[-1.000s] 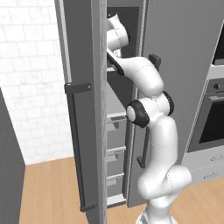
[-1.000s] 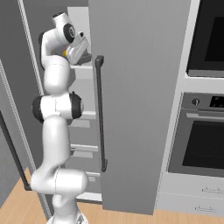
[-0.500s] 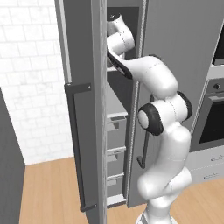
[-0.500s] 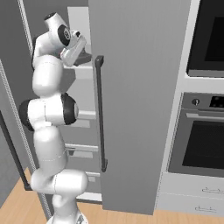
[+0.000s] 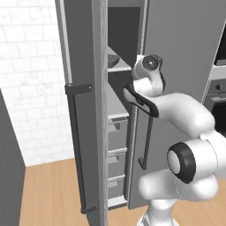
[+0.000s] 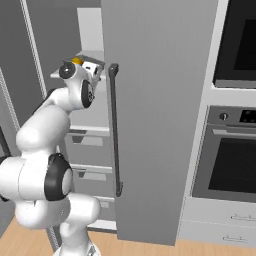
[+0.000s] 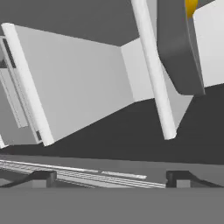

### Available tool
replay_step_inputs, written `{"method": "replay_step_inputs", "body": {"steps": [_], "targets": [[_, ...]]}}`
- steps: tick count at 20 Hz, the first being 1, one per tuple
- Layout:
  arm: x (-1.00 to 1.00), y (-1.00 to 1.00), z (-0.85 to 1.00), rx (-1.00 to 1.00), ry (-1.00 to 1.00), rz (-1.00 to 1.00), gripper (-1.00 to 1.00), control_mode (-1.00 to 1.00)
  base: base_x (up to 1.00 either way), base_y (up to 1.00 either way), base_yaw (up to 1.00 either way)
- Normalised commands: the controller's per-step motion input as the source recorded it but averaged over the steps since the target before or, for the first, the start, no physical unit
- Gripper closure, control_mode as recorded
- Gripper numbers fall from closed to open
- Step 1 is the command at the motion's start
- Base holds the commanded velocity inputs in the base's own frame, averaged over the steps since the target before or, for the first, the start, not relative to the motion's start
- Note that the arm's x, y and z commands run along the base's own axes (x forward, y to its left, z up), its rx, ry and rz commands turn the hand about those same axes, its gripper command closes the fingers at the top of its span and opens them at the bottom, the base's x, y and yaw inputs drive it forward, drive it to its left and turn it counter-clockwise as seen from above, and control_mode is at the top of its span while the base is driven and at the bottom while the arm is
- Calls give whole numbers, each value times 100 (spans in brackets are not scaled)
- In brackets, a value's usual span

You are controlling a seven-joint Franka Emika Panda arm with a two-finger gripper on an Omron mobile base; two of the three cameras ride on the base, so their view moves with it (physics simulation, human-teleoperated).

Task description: Take the meat container that has the chicken drumstick and place it on the second highest rack of the freezer. Then take the vegetable container that has the lemon and carrot and place it on the highest rack of the freezer.

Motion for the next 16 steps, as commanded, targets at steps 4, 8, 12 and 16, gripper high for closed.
{"method": "replay_step_inputs", "body": {"steps": [4,8,12,16], "targets": [[-100,-12,55,3,-9,22,-100,-100,0,0,0],[-100,-1,26,-1,1,31,-100,-100,0,0,0],[-80,0,0,-10,14,43,-100,-100,0,0,0],[-65,0,0,-29,6,31,-100,-100,0,0,0]]}}
